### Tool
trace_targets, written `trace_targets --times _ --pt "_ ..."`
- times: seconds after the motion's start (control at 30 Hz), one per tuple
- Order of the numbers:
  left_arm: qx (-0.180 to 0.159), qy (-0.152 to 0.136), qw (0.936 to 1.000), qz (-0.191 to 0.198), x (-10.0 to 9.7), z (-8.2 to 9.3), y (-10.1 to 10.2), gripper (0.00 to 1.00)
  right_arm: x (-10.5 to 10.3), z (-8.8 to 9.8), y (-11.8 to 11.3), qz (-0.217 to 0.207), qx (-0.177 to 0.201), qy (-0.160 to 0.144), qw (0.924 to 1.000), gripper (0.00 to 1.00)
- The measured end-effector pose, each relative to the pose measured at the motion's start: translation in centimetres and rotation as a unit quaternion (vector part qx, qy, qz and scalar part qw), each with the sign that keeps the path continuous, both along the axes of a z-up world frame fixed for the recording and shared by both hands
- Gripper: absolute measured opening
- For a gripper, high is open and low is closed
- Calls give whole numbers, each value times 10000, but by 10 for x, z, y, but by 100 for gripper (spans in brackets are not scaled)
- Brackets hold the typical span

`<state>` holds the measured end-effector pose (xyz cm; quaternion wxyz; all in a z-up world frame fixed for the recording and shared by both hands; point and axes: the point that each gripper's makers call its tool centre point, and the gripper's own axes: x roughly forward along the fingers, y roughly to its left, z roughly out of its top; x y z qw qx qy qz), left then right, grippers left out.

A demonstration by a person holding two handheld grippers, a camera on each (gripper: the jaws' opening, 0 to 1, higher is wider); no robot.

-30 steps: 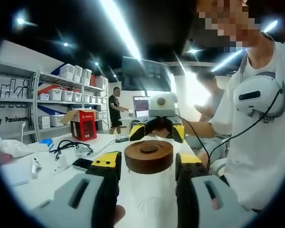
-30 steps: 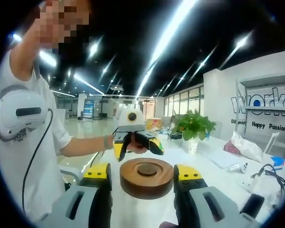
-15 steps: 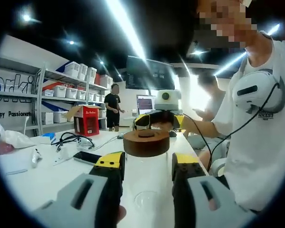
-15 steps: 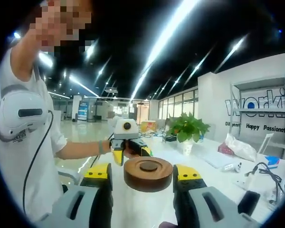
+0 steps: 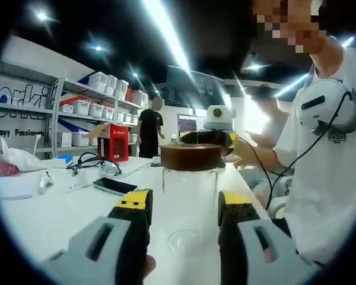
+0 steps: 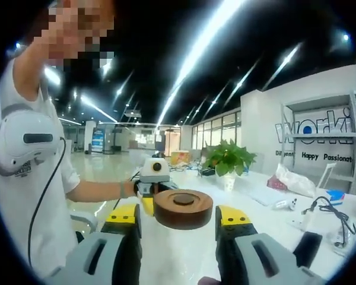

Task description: Clamp the coffee can twist off the lid put the lid on the table pick up the lid cover the can tighten the lid

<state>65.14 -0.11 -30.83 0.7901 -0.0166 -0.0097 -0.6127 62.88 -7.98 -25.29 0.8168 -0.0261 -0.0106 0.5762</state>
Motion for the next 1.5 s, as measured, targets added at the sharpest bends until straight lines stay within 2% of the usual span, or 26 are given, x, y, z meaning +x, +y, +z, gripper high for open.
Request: trace_targets --times 0.27,0.5,0.67,0.8,1.0,1.17,1.23,1.5 --pt "272 121 9996 30 1 -28 -2 37 2 -2 2 -4 75 40 10000 44" --pt "270 78 9996 20 -1 -41 -8 39 2 -8 2 14 53 86 9999 41" --pt "207 114 9997 54 2 -46 -10 40 2 -9 1 3 47 104 9999 41" --pt "300 92 9995 69 4 -52 -14 39 3 -8 -1 -22 61 130 9999 39" --pt "281 33 9995 -114 -6 -55 -19 44 3 -8 -1 -14 45 143 9999 39" --pt "258 75 9996 -120 -3 -64 -25 44 3 -9 0 -17 34 144 9999 40" --pt "159 100 9997 -177 -4 -63 -28 44 3 -8 0 -15 31 135 9999 40" --pt "133 138 9996 -198 -1 -66 -29 44 4 -8 -1 -48 14 144 9999 40"
